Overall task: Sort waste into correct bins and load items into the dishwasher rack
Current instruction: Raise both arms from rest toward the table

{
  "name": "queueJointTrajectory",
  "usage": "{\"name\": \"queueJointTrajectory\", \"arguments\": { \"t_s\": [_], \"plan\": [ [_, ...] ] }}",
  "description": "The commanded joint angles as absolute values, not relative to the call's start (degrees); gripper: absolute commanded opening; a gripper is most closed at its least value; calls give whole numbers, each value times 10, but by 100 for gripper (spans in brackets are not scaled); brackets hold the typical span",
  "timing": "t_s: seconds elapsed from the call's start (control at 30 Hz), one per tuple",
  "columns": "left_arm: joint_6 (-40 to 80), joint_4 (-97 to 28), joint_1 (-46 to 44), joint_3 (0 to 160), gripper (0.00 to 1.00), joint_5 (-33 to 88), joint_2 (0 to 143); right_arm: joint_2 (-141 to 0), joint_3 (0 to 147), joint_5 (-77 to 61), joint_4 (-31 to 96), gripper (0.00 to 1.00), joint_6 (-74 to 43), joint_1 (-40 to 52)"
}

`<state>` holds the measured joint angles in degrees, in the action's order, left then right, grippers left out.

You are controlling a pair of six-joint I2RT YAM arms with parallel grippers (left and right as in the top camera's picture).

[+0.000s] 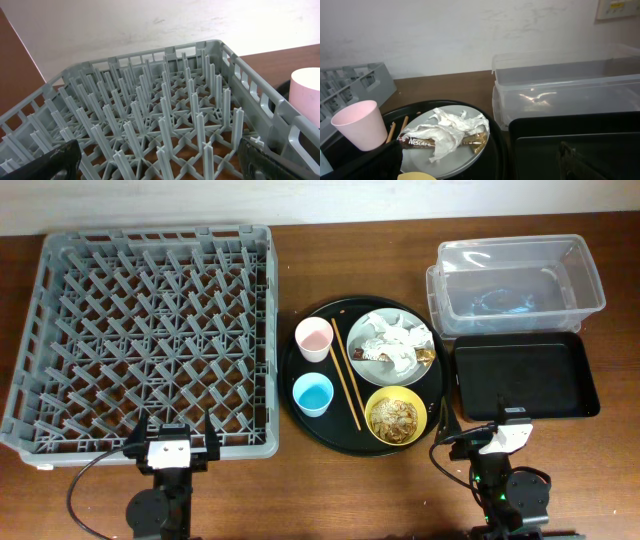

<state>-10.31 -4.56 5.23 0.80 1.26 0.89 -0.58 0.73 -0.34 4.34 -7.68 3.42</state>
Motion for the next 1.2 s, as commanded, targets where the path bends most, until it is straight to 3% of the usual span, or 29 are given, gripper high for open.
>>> {"name": "queueJointTrajectory", "arguments": {
  "t_s": [0.0, 1.17],
  "plan": [
    [-112, -48, 50, 5, 99, 7, 4, -3, 3, -7, 45, 98, -77, 38],
    [-87, -13, 50, 5, 99, 3, 4, -3, 3, -9, 14, 98, -77, 37]
  ]
}}
